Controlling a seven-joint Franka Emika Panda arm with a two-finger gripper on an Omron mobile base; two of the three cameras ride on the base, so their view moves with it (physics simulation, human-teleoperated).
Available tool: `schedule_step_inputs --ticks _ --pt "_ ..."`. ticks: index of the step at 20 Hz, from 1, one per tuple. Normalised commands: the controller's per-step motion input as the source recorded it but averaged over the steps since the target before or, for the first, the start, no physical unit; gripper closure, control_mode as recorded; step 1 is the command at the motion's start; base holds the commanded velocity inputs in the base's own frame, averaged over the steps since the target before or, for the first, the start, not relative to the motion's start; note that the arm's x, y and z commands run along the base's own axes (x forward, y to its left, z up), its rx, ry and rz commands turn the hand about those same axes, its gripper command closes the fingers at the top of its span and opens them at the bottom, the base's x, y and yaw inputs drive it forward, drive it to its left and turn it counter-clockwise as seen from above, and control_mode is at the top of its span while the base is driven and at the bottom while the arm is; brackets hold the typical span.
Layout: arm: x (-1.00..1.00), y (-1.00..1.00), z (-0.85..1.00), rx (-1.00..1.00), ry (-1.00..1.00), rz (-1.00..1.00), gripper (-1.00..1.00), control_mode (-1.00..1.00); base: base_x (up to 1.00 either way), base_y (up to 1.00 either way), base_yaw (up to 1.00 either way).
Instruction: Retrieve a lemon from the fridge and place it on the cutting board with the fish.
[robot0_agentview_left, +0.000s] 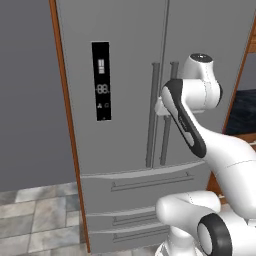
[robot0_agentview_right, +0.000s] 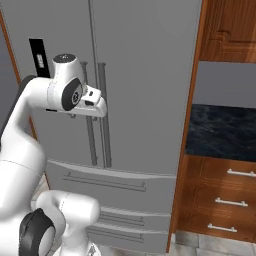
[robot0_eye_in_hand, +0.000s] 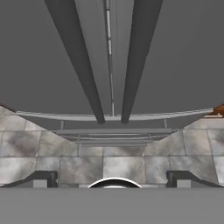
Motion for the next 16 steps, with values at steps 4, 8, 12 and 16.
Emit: schedule_step_inputs --ticks 4,8,12,16 --pt "0.00 0.00 0.00 0.00 0.00 0.00 -1.00 1.00 -0.14 -0.09 0.17" --pt "0.00 0.00 0.00 0.00 0.00 0.00 -1.00 1.00 -0.23 0.00 0.03" --pt "0.00 0.00 0.00 0.00 0.00 0.00 -1.00 1.00 -0.25 -0.02 -0.01" --pt "-0.04 -0.19 -0.12 0.00 -0.19 -0.05 -1.00 -1.00 0.00 0.00 0.00"
